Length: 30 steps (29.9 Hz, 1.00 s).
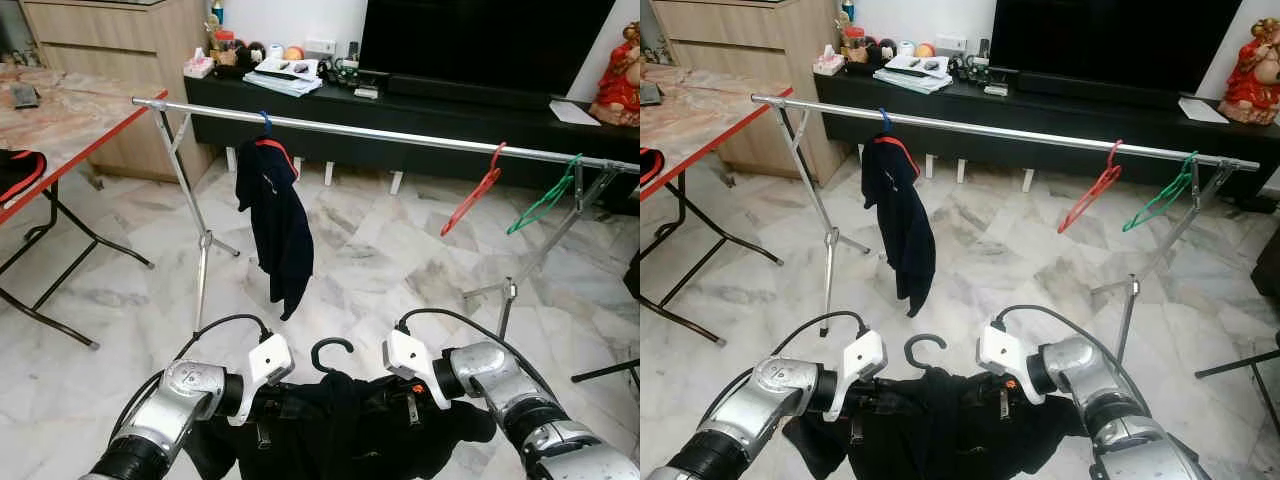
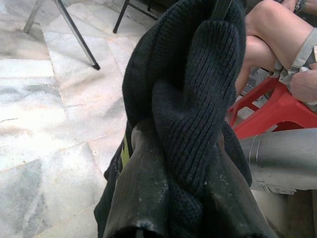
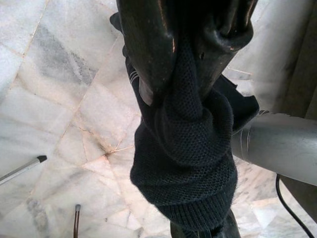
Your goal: Hang hanger
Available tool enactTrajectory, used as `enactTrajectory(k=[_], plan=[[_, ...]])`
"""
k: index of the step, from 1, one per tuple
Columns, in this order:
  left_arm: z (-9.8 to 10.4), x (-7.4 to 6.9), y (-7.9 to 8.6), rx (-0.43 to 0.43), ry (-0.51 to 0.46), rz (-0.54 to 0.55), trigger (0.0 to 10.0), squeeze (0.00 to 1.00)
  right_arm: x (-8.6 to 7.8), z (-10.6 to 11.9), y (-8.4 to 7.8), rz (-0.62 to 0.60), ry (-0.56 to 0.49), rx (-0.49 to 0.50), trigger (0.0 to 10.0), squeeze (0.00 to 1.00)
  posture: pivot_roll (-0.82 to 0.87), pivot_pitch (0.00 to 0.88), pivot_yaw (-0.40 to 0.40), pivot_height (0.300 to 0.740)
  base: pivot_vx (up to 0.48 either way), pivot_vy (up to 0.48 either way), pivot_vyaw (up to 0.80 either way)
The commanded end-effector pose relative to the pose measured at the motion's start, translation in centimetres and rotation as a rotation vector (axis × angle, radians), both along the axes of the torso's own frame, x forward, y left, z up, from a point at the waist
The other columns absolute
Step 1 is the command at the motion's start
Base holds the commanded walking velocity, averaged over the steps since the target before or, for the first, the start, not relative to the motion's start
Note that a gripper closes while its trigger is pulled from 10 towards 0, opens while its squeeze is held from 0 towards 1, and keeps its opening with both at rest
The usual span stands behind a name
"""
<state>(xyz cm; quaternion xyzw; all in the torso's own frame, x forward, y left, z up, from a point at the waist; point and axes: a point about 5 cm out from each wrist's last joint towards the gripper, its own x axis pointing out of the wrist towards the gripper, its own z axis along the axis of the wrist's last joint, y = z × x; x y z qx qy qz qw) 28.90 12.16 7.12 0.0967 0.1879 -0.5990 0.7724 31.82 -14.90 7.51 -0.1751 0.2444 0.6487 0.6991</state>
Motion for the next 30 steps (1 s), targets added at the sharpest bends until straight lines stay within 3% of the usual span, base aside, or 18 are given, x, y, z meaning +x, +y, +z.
enactTrajectory(k=[1, 12, 13, 14, 15, 16, 26, 30], plan=[[0.16, 0.04, -0.56, -0.015, -0.014, -0.015, 0.0, 0.00, 0.80, 1.28, 0.38, -0.014, -0.044, 0.057, 0.0, 0.00, 0.06, 0.024, -0.083, 0.740, 0.000, 0.000, 0.00], [0.03, -0.07, -0.67, -0.019, -0.017, -0.018, 0.0, 0.00, 0.80, 1.20, 0.30, -0.019, -0.044, 0.047, 0.0, 0.00, 0.07, 0.009, -0.084, 0.740, 0.000, 0.000, 0.00], [0.01, -0.07, -0.68, -0.020, -0.017, -0.018, 0.0, 0.00, 0.88, 1.16, 0.25, -0.032, -0.045, 0.036, 10.0, 0.00, 0.07, 0.007, -0.085, 0.740, 0.000, 0.000, 0.00], [0.00, -0.07, -0.69, -0.020, -0.016, -0.017, 0.0, 0.00, 0.91, 1.13, 0.22, -0.038, -0.041, 0.031, 10.0, 0.00, 0.07, 0.007, -0.085, 0.740, 0.000, 0.000, 0.00], [-0.01, -0.07, -0.69, -0.020, -0.016, -0.017, 0.0, 0.00, 0.91, 1.14, 0.20, -0.038, -0.037, 0.030, 10.0, 0.45, 0.07, 0.006, -0.086, 0.740, 0.000, 0.000, 0.00], [-0.03, -0.07, -0.70, -0.021, -0.015, -0.016, 0.0, 0.00, 0.89, 1.14, 0.18, -0.035, -0.028, 0.029, 10.0, 1.00, 0.07, 0.006, -0.086, 0.740, 0.000, 0.000, 0.00], [-0.08, 0.08, -0.49, -0.020, -0.017, 0.000, 0.0, 0.00, 0.84, 1.33, -0.06, -0.013, -0.013, 0.025, 10.0, 1.00, 0.06, 0.032, -0.091, 0.740, 0.000, 0.000, 0.00], [-0.51, 0.11, -0.05, 0.024, -0.021, 0.009, 0.0, 0.00, 0.87, 1.45, -0.18, -0.006, -0.009, 0.021, 10.0, 1.00, 0.06, 0.038, -0.089, 0.740, 0.000, 0.000, 0.00]])
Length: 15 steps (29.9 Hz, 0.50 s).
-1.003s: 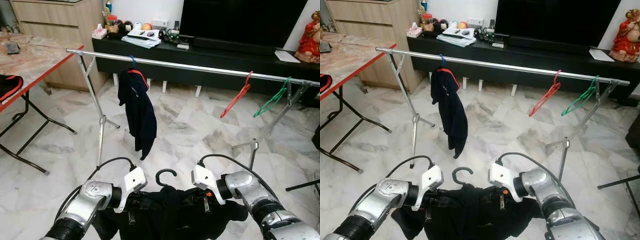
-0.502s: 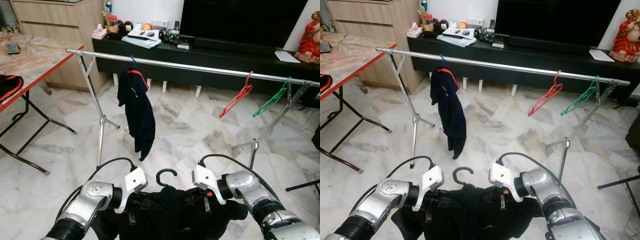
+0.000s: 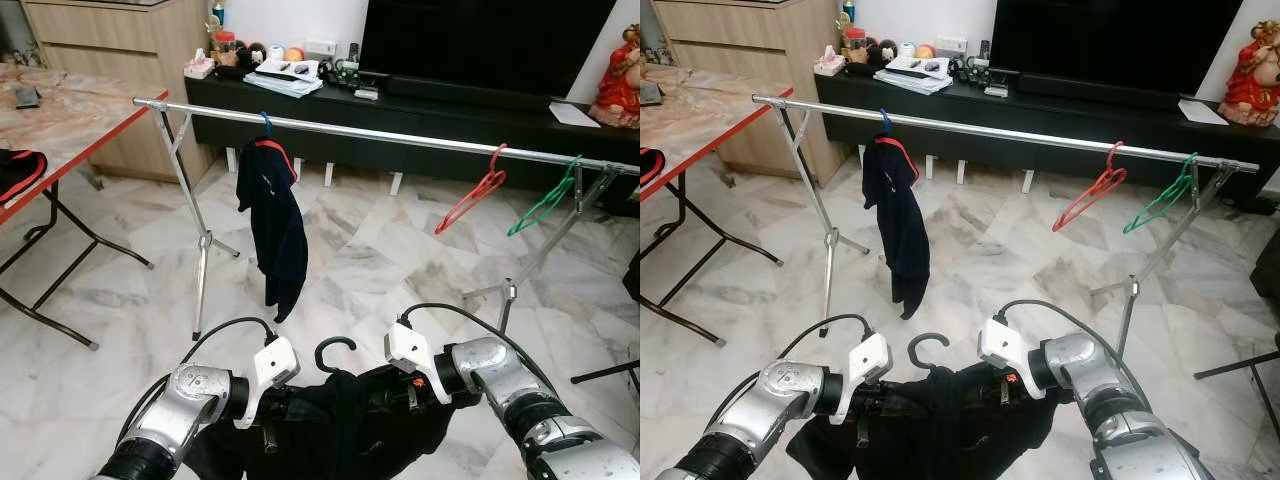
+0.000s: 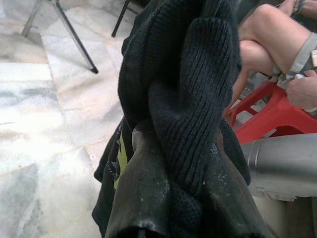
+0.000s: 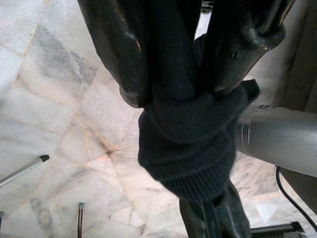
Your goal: Hang hanger
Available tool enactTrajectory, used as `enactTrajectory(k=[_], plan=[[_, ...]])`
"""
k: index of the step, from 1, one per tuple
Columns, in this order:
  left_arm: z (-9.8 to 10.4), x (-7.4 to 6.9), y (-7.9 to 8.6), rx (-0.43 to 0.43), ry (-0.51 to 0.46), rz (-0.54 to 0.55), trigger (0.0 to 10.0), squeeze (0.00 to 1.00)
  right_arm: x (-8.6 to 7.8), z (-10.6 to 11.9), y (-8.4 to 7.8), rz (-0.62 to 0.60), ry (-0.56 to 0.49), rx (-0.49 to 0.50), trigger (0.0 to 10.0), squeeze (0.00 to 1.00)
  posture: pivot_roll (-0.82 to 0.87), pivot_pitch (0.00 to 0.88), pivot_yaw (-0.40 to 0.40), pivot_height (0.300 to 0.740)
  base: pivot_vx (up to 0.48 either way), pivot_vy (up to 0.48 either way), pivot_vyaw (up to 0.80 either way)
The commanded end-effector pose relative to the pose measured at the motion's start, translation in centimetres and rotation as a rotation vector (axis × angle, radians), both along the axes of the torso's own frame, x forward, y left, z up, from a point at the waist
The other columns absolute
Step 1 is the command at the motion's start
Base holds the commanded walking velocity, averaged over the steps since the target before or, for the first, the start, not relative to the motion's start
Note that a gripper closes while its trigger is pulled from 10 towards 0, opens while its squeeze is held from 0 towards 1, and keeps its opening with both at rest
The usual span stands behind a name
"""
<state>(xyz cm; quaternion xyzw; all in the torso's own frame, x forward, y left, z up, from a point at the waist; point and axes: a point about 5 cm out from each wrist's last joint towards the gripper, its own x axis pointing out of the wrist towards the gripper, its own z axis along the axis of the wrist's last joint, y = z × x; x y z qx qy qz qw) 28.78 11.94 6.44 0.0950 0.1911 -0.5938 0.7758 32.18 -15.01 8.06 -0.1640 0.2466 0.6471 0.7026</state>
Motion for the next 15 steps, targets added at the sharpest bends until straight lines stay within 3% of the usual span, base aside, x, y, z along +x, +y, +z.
enactTrajectory(k=[1, 10, 14, 15], plan=[[0.1, 0.2, 0.2, 0.025, -0.026, -0.004, 0.0, 0.00, 0.5, 0.9, -0.1, 0.007, -0.024, 0.008, 10.0, 1.00, 0.06, 0.038, -0.089, 0.740, 0.000, 0.000, 0.00], [-0.7, 1.0, 1.5, 0.070, -0.070, 0.132, 0.0, 0.00, 0.3, 1.0, -0.5, 0.071, -0.011, -0.052, 10.0, 1.00, 0.06, 0.043, -0.091, 0.740, 0.000, 0.000, 0.00], [-1.2, 1.5, 2.4, 0.110, -0.129, 0.247, 0.0, 0.00, 0.3, 0.8, -1.0, 0.071, -0.027, -0.106, 10.0, 1.00, 0.06, 0.047, -0.091, 0.740, 0.000, 0.000, 0.00], [-1.5, 1.7, 2.8, 0.125, -0.141, 0.307, 0.0, 0.00, 0.3, 0.6, -1.5, 0.069, -0.050, -0.161, 10.0, 1.00, 0.06, 0.043, -0.094, 0.740, 0.000, 0.000, 0.00]])
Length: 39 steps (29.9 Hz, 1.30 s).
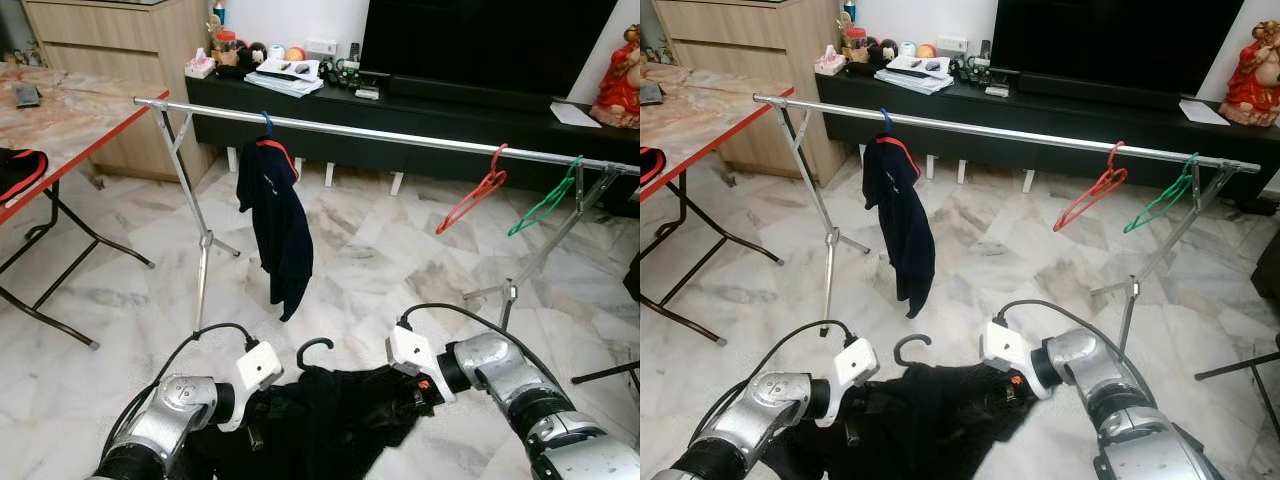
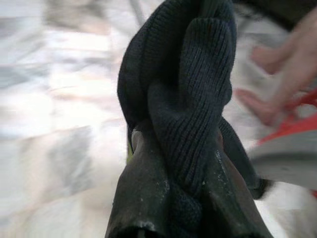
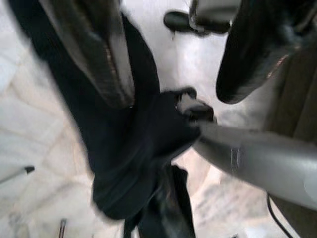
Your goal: Hang hanger
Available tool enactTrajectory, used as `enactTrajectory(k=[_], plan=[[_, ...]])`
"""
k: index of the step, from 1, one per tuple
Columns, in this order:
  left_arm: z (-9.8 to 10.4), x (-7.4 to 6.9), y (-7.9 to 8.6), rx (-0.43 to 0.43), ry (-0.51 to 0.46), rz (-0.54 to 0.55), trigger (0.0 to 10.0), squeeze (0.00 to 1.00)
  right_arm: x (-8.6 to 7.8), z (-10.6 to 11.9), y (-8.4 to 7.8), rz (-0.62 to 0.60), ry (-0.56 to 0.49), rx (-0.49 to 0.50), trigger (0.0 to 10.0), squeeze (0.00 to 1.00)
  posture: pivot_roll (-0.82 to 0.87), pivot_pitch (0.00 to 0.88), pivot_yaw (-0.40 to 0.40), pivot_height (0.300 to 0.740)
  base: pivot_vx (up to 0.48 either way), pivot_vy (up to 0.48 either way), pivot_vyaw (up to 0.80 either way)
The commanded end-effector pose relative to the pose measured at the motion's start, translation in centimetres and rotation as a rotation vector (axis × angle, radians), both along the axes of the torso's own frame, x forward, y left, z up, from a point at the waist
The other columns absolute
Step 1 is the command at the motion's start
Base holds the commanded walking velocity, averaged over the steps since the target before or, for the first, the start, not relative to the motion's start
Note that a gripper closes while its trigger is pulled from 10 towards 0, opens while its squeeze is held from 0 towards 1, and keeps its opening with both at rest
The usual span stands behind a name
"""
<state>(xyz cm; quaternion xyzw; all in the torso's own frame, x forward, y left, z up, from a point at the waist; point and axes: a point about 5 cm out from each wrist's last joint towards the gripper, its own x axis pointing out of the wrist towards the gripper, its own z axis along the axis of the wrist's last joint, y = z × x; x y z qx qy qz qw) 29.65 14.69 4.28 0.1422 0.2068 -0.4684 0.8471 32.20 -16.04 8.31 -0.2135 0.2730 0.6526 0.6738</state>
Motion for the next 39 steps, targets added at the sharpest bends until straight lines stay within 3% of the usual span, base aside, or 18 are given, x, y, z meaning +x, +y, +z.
enactTrajectory(k=[1, 5, 8, 10, 11, 12, 13, 14, 15, 20, 21, 23, 28, 29, 30, 34, 37, 39], plan=[[0.5, 0.9, 0.4, 0.018, -0.076, 0.081, 0.0, 0.00, 0.2, 0.2, -0.7, 0.011, -0.056, -0.065, 10.0, 1.00, 0.07, 0.046, -0.097, 0.740, 0.000, 0.000, 0.00], [0.1, 0.9, 1.0, 0.027, -0.111, 0.156, 0.0, 0.00, 0.4, 0.4, -1.0, -0.054, -0.096, -0.032, 10.0, 1.00, 0.06, 0.049, -0.097, 0.740, 0.000, 0.000, 0.00], [-0.1, 1.0, 2.1, 0.058, -0.180, 0.282, 0.0, 0.00, 1.1, 0.5, -2.2, -0.252, -0.190, 0.010, 10.0, 1.00, 0.06, 0.051, -0.099, 0.740, 0.000, 0.000, 0.00], [-0.1, 1.1, 3.0, 0.075, -0.226, 0.376, 0.0, 0.00, 2.0, 0.5, -3.7, -0.516, -0.270, 0.037, 10.0, 0.96, 0.06, 0.054, -0.091, 0.740, 0.000, 0.000, 0.00], [-0.2, 1.1, 3.5, 0.086, -0.247, 0.432, 1.4, 0.00, 2.2, 0.3, -4.5, -0.655, -0.298, 0.045, 10.0, 0.00, 0.06, 0.054, -0.089, 0.740, 0.000, 0.000, 0.00], [-0.2, 1.1, 3.9, 0.083, -0.258, 0.480, 1.4, 0.00, 2.2, -0.1, -5.0, -0.751, -0.303, 0.049, 10.0, 0.00, 0.05, 0.053, -0.086, 0.740, 0.000, 0.000, 0.00], [-0.2, 1.0, 4.2, 0.079, -0.265, 0.518, 3.6, 0.00, 2.0, -0.6, -5.4, -0.829, -0.303, 0.048, 10.0, 0.00, 0.05, 0.055, -0.082, 0.740, 0.000, 0.000, 0.00], [-0.3, 0.9, 4.5, 0.076, -0.271, 0.549, 7.7, 0.00, 1.6, -1.5, -5.9, -0.927, -0.290, 0.039, 10.0, 0.00, 0.05, 0.056, -0.080, 0.740, 0.000, 0.000, 0.00], [-0.5, 0.6, 4.7, 0.074, -0.278, 0.566, 10.0, 0.00, 1.0, -2.6, -6.5, -1.040, -0.261, 0.035, 10.0, 0.00, 0.04, 0.057, -0.074, 0.740, 0.000, 0.000, 0.00], [-1.1, -0.6, 4.8, 0.045, -0.287, 0.593, 10.0, 0.00, -1.6, -6.4, -6.7, -1.379, -0.101, 0.133, 10.0, 0.00, 0.04, 0.060, -0.060, 0.740, 0.000, 0.000, 0.00], [-1.1, -0.6, 4.8, 0.045, -0.287, 0.593, 10.0, 0.00, -1.6, -6.4, -6.7, -1.379, -0.101, 0.133, 10.0, 0.00, 0.04, 0.060, -0.060, 0.740, 0.000, 0.000, 0.00], [-0.9, -1.2, 4.6, 0.000, -0.326, 0.616, 10.0, 0.00, -5.0, -10.2, -5.4, -1.491, 0.011, 0.103, 10.0, 0.00, 0.05, 0.061, -0.044, 0.740, 0.000, 0.000, 0.00], [-0.5, -1.5, 4.8, -0.032, -0.356, 0.648, 10.0, 0.00, -7.1, -12.1, -4.7, -1.583, 0.077, 0.078, 10.0, 0.00, 0.04, 0.057, -0.031, 0.740, 0.000, 0.000, 0.00], [-0.3, -1.6, 5.0, -0.042, -0.368, 0.664, 10.0, 0.00, -7.9, -12.7, -4.5, -1.601, 0.080, 0.054, 10.0, 0.00, 0.04, 0.057, -0.031, 0.740, 0.000, 0.000, 0.00], [0.2, -2.0, 5.6, -0.087, -0.385, 0.714, 10.0, 0.00, -9.9, -14.1, -4.3, -1.715, 0.143, 0.032, 10.0, 0.00, 0.04, 0.044, -0.020, 0.740, 0.000, 0.000, 0.00], [0.2, -2.4, 5.8, -0.100, -0.380, 0.742, 10.0, 0.00, -11.0, -14.9, -4.1, -1.709, 0.141, -0.040, 10.0, 0.00, 0.04, 0.040, -0.016, 0.740, 0.000, 0.000, 0.00], [0.3, -2.9, 5.9, -0.113, -0.374, 0.764, 10.0, 0.00, -12.0, -15.4, -4.1, -1.781, 0.168, -0.032, 10.0, 0.00, 0.06, 0.029, -0.013, 0.740, 0.000, 0.000, 0.00], [0.2, -3.7, 5.5, -0.120, -0.359, 0.757, 10.0, 0.00, -12.4, -15.7, -3.5, -1.735, 0.131, -0.061, 10.0, 0.00, 0.04, 0.017, -0.006, 0.740, 0.000, 0.000, 0.00]])
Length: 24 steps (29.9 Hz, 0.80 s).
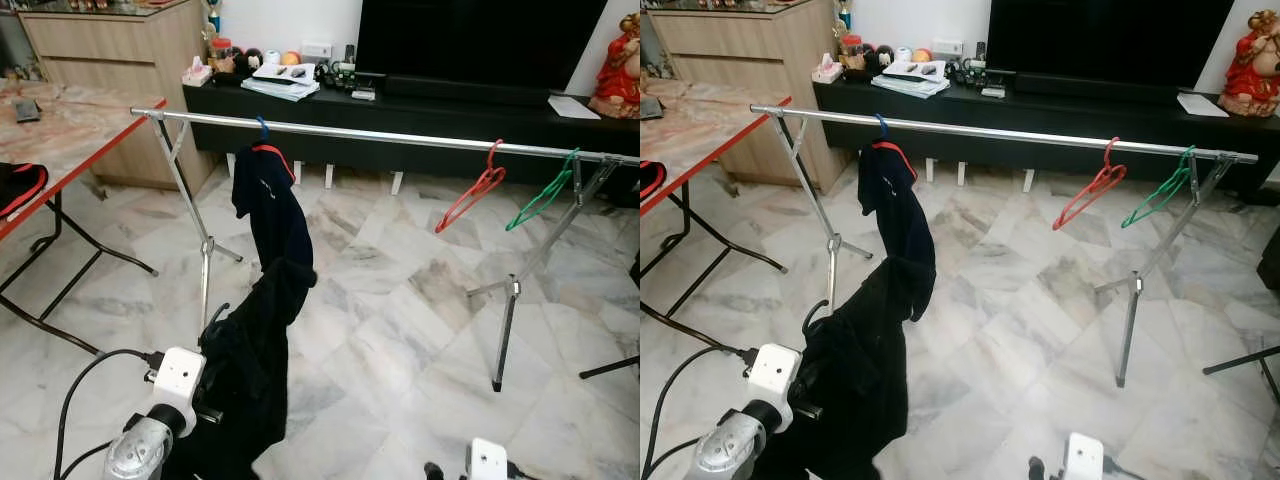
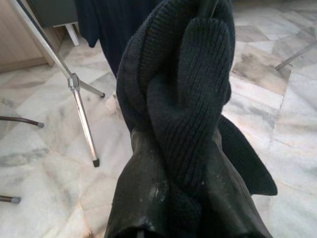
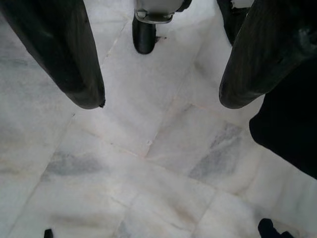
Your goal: Hang hanger
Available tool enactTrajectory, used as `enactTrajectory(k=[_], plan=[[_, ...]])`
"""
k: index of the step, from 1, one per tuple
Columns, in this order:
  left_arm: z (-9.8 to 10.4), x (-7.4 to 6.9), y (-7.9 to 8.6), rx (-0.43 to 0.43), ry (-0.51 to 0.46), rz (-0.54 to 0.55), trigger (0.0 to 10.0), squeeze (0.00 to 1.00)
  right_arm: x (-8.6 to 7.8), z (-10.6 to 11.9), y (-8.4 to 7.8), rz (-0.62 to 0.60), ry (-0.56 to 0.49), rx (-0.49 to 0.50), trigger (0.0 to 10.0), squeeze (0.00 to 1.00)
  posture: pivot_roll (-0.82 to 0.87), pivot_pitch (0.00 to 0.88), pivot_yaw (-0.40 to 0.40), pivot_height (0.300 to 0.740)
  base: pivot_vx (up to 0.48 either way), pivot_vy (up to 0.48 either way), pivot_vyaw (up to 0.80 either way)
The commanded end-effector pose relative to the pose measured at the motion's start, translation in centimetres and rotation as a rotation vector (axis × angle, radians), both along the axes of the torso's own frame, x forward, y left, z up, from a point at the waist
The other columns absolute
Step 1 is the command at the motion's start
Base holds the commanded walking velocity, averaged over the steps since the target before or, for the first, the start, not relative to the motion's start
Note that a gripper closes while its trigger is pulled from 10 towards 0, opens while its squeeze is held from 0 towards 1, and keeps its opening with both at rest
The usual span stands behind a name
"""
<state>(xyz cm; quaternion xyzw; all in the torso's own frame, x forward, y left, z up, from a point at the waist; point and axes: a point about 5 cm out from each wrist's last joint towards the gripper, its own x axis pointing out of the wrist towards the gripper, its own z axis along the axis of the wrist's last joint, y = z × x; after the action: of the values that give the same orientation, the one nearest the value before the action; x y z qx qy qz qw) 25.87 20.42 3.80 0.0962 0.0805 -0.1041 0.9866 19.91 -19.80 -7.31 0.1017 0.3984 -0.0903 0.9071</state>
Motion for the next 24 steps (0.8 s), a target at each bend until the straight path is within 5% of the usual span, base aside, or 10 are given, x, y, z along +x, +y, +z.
enactTrajectory(k=[1, 14, 24], plan=[[0.7, -0.1, -0.3, -0.024, -0.025, -0.003, 10.0, 0.00, -0.2, -0.1, 0.3, 0.022, -0.008, -0.028, 10.0, 0.00, 0.04, 0.017, -0.006, 0.740, 0.000, 0.000, 0.00], [0.1, -1.4, -1.3, 0.039, 0.039, -0.068, 10.0, 0.00, -1.7, -0.8, 0.3, -0.011, 0.024, -0.028, 10.0, 0.00, 0.03, 0.000, 0.019, 0.740, 0.000, 0.000, 0.00], [0.7, -0.6, -1.5, 0.049, 0.037, -0.085, 10.0, 0.00, -1.9, -1.0, 0.3, -0.043, 0.046, -0.017, 10.0, 0.00, 0.03, 0.023, 0.029, 0.740, 0.000, 0.000, 0.00]])
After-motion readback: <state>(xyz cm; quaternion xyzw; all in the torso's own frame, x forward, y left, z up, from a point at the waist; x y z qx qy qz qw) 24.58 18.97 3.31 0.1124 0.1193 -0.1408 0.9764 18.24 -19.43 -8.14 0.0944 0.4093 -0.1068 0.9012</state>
